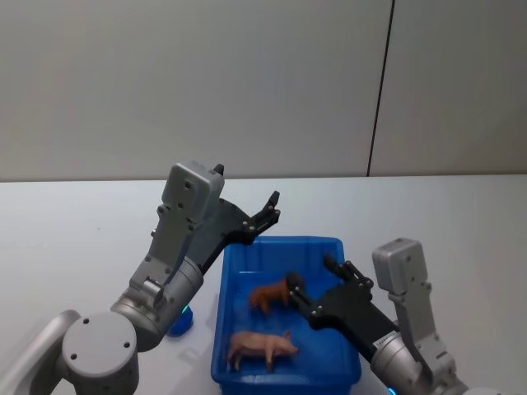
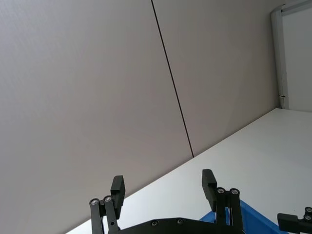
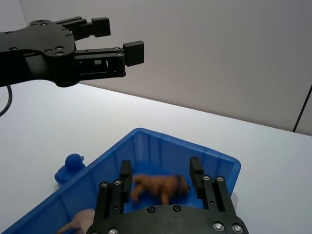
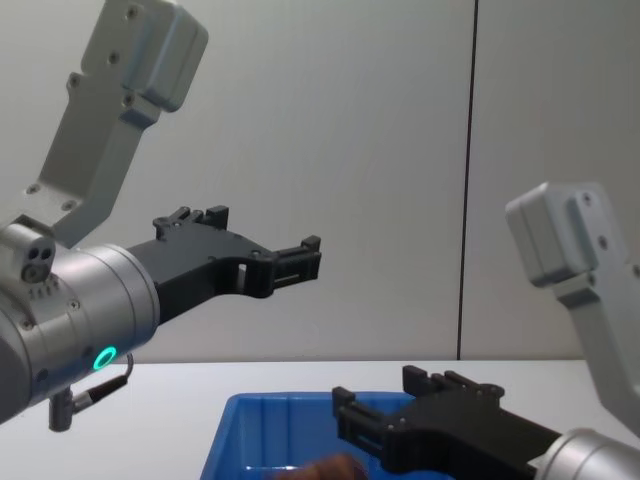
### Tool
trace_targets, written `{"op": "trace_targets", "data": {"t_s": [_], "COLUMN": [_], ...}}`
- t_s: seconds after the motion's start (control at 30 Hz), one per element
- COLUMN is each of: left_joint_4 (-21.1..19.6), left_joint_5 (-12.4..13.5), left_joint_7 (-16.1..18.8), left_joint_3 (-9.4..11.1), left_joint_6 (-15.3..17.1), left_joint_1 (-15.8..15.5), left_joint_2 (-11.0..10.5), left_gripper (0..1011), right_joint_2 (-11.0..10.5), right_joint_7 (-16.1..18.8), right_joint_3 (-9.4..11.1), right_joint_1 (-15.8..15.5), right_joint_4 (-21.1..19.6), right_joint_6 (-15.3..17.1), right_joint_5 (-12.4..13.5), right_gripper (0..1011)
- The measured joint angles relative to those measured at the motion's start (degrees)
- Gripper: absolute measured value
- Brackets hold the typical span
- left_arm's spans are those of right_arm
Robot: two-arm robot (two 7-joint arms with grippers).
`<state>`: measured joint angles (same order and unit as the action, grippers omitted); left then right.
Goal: Pick up the two dolls from the table and place them into the box.
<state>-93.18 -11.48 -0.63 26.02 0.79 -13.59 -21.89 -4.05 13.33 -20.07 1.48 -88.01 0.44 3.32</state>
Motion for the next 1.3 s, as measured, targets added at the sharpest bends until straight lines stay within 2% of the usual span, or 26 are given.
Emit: {"op": "trace_targets", "data": {"t_s": [0.1,0.17,0.23,0.4,0.57,0.73,0.97,1.3], "left_joint_4": [0.00,0.00,0.00,0.00,0.00,0.00,0.00,-0.35], "left_joint_5": [0.00,0.00,0.00,0.00,0.00,0.00,0.00,-0.39], "left_joint_7": [0.00,0.00,0.00,0.00,0.00,0.00,0.00,0.09], "left_joint_3": [0.00,0.00,0.00,0.00,0.00,0.00,0.00,-0.22], "left_joint_6": [0.00,0.00,0.00,0.00,0.00,0.00,0.00,0.57], "left_joint_1": [0.00,0.00,0.00,0.00,0.00,0.00,0.00,0.42], "left_joint_2": [0.00,0.00,0.00,0.00,0.00,0.00,0.00,-0.37], "left_gripper": [1001,1001,1001,1001,1001,1001,1001,1001], "right_joint_2": [0.20,0.26,0.26,-0.02,-0.62,-1.73,-3.22,-4.49], "right_joint_7": [0.00,-0.36,-1.11,-3.20,-6.03,-10.40,-14.69,-17.96], "right_joint_3": [0.05,0.13,0.25,0.51,0.85,1.40,2.15,2.79], "right_joint_1": [0.46,0.61,0.64,0.26,-0.86,-3.11,-5.87,-8.13], "right_joint_4": [0.60,0.81,0.85,0.44,-0.95,-3.33,-6.21,-8.43], "right_joint_6": [0.26,0.27,0.13,-0.64,-1.49,-2.05,-2.03,-1.87], "right_joint_5": [0.01,0.01,-0.15,-0.65,-1.12,-1.40,-1.07,-0.61], "right_gripper": [779,806,902,994,1001,1001,1001,1001]}}
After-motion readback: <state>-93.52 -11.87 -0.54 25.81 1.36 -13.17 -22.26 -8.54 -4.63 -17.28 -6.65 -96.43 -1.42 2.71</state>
